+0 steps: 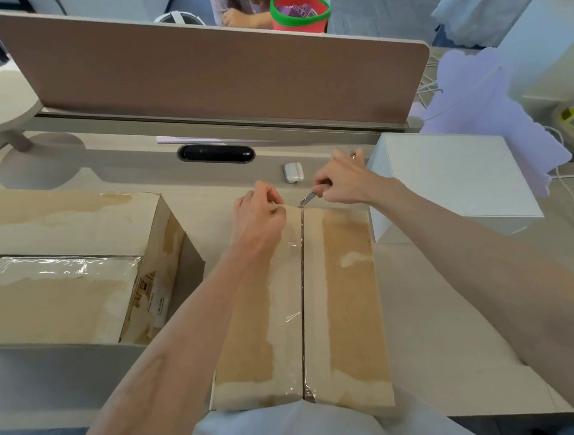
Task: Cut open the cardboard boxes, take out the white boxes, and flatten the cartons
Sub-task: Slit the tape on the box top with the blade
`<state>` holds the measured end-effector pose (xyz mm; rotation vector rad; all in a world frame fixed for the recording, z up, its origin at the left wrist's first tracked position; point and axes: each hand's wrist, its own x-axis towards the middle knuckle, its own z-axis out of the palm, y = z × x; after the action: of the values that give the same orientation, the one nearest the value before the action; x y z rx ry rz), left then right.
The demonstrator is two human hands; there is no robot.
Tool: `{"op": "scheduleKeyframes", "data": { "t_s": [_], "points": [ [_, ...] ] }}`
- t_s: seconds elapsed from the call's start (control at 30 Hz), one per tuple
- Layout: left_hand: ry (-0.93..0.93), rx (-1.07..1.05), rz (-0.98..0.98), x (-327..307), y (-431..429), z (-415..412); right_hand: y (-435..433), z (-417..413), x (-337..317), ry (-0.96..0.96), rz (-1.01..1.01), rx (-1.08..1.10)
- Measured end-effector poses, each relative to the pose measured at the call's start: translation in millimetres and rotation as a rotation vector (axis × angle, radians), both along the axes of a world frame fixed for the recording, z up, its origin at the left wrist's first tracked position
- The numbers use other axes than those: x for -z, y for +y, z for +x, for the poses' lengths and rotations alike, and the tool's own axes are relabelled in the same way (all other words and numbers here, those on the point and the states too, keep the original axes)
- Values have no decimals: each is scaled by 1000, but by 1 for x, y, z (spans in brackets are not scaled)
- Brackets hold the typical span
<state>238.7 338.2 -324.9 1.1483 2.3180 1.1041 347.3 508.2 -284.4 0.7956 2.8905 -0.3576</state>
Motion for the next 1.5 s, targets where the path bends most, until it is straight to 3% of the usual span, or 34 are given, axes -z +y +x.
{"op": "scheduleKeyframes", "data": {
  "t_s": [0.43,0.57,0.77,1.33,1.4,1.5],
  "points": [
    [-44,72,-96,-1,9,-3,-3,12,0,51,56,1],
    [-149,11,-107,-3,14,-3,-2,14,0,30,60,-5],
    [265,119,-67,7,4,4,-2,13,-4,9,79,-50],
    [340,106,-70,21,10,5,4,21,-10,-61,298,-181],
    [338,111,-72,19,10,5,8,28,-10,-14,327,-126],
    [333,120,-85,19,9,5,8,50,2,206,291,144]
  ]
}}
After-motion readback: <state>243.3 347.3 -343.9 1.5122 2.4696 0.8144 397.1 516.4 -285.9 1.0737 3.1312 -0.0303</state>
